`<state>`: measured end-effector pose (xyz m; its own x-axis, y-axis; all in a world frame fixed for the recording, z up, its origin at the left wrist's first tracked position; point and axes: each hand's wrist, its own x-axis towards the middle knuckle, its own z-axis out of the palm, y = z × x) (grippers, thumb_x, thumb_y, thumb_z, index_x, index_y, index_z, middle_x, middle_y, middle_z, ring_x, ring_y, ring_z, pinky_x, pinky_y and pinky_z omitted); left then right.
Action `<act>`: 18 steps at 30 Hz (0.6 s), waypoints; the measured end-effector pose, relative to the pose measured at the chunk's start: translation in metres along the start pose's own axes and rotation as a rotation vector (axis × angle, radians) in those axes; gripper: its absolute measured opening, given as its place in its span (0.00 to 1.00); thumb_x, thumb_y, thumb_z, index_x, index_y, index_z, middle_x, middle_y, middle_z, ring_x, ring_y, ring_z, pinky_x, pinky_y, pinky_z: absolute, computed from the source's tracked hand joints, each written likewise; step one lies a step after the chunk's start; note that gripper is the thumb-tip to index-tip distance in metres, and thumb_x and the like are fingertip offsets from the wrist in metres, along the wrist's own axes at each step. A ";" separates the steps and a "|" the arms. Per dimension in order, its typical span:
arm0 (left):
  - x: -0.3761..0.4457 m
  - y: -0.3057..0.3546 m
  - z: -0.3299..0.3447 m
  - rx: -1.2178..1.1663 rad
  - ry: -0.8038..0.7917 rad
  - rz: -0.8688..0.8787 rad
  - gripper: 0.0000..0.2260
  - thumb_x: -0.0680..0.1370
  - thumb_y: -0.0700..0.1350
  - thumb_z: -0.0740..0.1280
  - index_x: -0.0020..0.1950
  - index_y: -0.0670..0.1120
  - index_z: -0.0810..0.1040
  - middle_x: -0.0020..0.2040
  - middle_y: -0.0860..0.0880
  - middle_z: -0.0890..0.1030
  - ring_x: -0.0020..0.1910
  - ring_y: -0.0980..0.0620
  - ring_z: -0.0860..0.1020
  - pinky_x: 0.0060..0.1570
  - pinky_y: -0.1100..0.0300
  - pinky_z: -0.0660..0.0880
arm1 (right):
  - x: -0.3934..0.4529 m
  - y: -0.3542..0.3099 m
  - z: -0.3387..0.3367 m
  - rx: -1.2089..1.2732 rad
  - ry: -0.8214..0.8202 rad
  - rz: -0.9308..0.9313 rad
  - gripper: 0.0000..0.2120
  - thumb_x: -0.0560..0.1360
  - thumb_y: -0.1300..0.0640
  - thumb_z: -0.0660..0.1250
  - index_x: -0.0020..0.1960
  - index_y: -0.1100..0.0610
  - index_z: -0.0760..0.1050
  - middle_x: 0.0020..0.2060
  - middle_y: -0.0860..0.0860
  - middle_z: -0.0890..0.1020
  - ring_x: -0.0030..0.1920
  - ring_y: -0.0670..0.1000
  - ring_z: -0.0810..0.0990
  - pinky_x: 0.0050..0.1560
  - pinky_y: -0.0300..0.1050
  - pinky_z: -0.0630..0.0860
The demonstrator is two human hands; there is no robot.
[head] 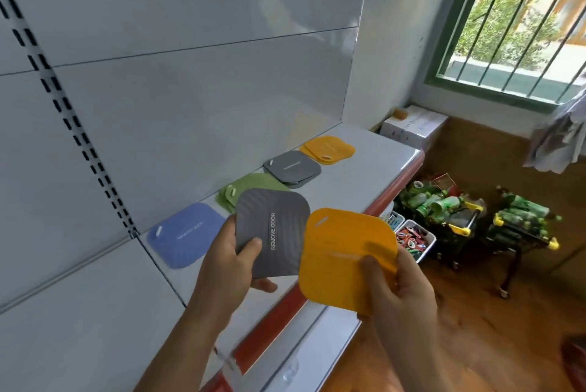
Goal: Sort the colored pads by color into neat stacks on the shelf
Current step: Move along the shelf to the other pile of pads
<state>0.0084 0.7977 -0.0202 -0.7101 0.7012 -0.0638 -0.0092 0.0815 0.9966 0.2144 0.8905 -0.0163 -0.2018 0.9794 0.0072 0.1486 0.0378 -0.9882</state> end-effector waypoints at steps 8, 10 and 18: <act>0.072 0.006 0.067 0.015 0.191 -0.004 0.19 0.84 0.36 0.63 0.72 0.53 0.75 0.61 0.48 0.80 0.50 0.45 0.82 0.30 0.50 0.82 | 0.136 0.012 -0.008 0.003 -0.173 -0.084 0.07 0.82 0.51 0.66 0.51 0.38 0.78 0.37 0.41 0.80 0.33 0.46 0.81 0.29 0.56 0.83; 0.088 0.013 0.089 -0.001 0.221 -0.018 0.18 0.84 0.35 0.62 0.70 0.52 0.76 0.59 0.48 0.81 0.49 0.45 0.81 0.30 0.51 0.82 | 0.173 0.009 -0.017 -0.025 -0.209 -0.146 0.11 0.82 0.51 0.66 0.49 0.34 0.77 0.40 0.41 0.81 0.36 0.44 0.81 0.33 0.55 0.82; 0.147 0.014 0.137 0.027 0.441 -0.061 0.15 0.83 0.35 0.63 0.62 0.52 0.79 0.53 0.44 0.81 0.36 0.47 0.80 0.29 0.52 0.79 | 0.304 0.016 -0.018 -0.085 -0.347 -0.213 0.05 0.82 0.51 0.66 0.47 0.47 0.76 0.29 0.45 0.75 0.29 0.47 0.72 0.30 0.50 0.72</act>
<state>0.0004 0.9984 -0.0226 -0.9412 0.3260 -0.0888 -0.0464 0.1358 0.9896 0.1726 1.1923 -0.0278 -0.5484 0.8238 0.1434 0.1449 0.2625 -0.9540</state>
